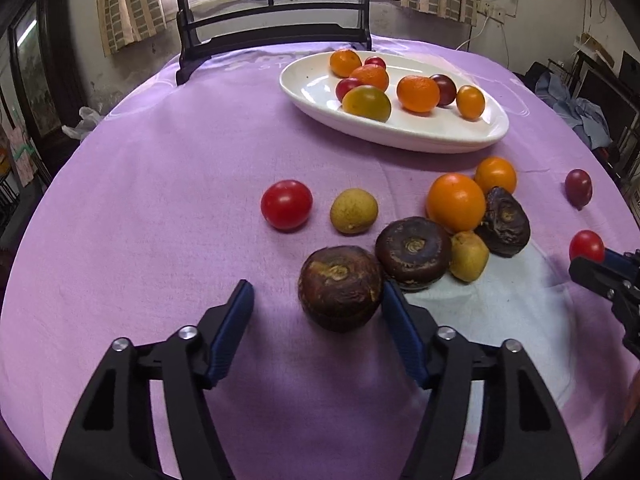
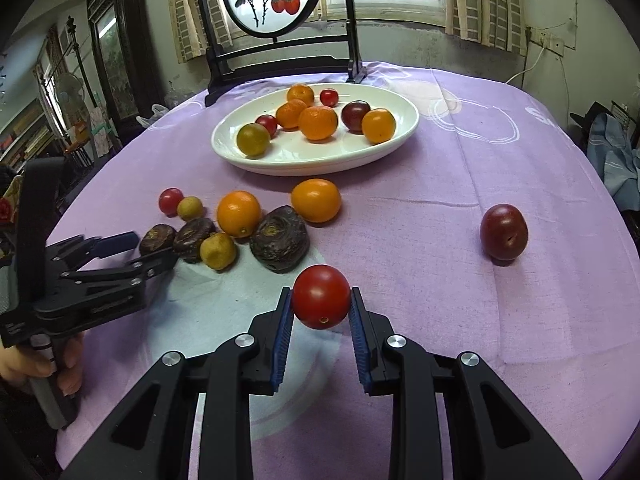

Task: Organize fruits
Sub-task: 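Grasp a dark brown round fruit with the left tool while the right holds the tomato, then carry both fruits over the white plate and open both tools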

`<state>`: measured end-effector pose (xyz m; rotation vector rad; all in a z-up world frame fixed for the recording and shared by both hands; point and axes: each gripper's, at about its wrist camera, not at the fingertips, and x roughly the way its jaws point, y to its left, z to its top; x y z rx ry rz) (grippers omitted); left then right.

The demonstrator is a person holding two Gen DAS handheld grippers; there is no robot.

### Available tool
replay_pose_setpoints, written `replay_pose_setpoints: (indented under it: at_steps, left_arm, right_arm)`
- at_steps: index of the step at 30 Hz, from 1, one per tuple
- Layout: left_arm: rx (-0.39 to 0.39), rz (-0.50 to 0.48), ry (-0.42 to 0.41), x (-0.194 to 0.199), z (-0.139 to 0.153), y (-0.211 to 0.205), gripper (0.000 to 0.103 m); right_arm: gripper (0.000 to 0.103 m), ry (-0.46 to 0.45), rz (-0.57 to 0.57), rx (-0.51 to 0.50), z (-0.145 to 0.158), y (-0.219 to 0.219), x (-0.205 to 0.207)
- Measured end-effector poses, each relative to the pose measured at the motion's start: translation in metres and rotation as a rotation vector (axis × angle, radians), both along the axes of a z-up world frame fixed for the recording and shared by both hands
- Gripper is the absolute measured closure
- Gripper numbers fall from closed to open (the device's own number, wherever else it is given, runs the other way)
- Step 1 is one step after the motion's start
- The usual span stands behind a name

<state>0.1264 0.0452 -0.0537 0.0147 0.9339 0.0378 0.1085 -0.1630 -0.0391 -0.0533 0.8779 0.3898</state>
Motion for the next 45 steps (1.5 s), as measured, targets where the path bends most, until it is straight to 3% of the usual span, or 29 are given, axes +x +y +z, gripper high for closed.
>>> replay_pose_setpoints:
  at_steps: [3,6,12,15,21,27,31,40,45]
  left_arm:
    - [0.005,-0.043,-0.017,0.0,0.001,-0.007,0.062]
    - [0.021,-0.051,-0.021,-0.002,0.001,-0.01,0.063]
    - [-0.071,-0.045,0.007,-0.006,0.006,-0.005,0.063]
    - [-0.117,-0.052,-0.02,-0.012,0.024,-0.006,0.063]
    - [-0.08,-0.121,-0.097,-0.009,0.073,-0.021,0.063]
    - [-0.095,-0.121,-0.107,0.027,0.09,-0.029,0.063]
    - [-0.079,-0.095,-0.096,0.061,0.087,-0.03,0.063]
    - [-0.052,-0.006,-0.017,0.143,0.06,-0.014,0.063]
    - [-0.071,0.019,-0.009,0.164,0.048,-0.007,0.058]
  right_arm:
    - [0.075,-0.011,0.01,-0.009,0.001,0.003,-0.003]
    - [0.075,-0.01,0.0,-0.018,-0.001,0.003,-0.002]
    - [0.075,-0.025,-0.017,-0.026,-0.001,0.0,0.0]
    - [0.075,-0.029,-0.04,-0.015,-0.001,-0.004,0.002]
    - [0.075,-0.061,-0.039,0.081,0.026,-0.011,0.001]
    - [0.075,-0.148,-0.013,0.058,0.056,-0.002,0.014]
    - [0.075,-0.155,-0.012,0.031,0.06,0.007,0.039]
    - [0.074,-0.072,0.008,-0.037,0.033,0.044,0.112]
    - [0.074,-0.05,0.004,-0.072,0.018,0.057,0.133]
